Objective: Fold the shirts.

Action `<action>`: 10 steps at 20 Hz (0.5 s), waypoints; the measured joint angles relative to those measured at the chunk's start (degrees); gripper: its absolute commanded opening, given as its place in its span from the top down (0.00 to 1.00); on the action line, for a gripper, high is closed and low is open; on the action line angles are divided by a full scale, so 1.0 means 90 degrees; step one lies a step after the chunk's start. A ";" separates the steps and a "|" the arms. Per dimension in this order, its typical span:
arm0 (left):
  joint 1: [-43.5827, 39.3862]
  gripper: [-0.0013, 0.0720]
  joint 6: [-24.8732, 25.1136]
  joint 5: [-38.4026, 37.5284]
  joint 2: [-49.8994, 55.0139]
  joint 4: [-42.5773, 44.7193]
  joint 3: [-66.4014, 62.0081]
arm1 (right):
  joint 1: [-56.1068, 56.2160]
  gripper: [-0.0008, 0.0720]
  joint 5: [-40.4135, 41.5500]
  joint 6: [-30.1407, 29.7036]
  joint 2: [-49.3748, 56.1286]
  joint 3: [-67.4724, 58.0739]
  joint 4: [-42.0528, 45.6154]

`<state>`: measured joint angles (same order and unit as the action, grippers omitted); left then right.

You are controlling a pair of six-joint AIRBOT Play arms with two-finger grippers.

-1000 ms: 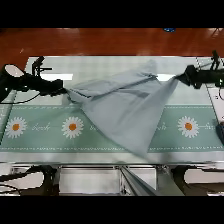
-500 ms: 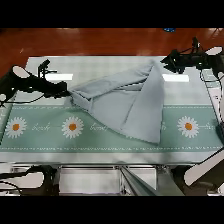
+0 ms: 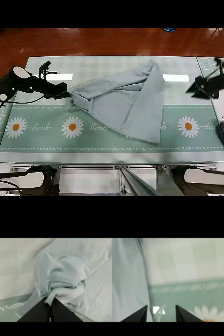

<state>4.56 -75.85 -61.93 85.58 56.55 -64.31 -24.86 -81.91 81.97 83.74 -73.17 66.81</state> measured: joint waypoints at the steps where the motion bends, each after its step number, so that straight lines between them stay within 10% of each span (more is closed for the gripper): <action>1: 0.0000 0.96 0.0002 -0.0002 0.0005 0.0000 0.0000 | -0.0029 0.43 0.0044 -0.0061 -0.0401 0.0685 0.0078; 10: 0.0000 0.96 0.0017 -0.0053 0.0005 0.0000 0.0000 | -0.0078 0.43 0.0753 -0.0578 -0.1972 0.4575 -0.0891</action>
<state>4.56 -75.70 -62.41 85.62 56.55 -64.31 -25.56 -75.13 76.77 66.00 -31.99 58.78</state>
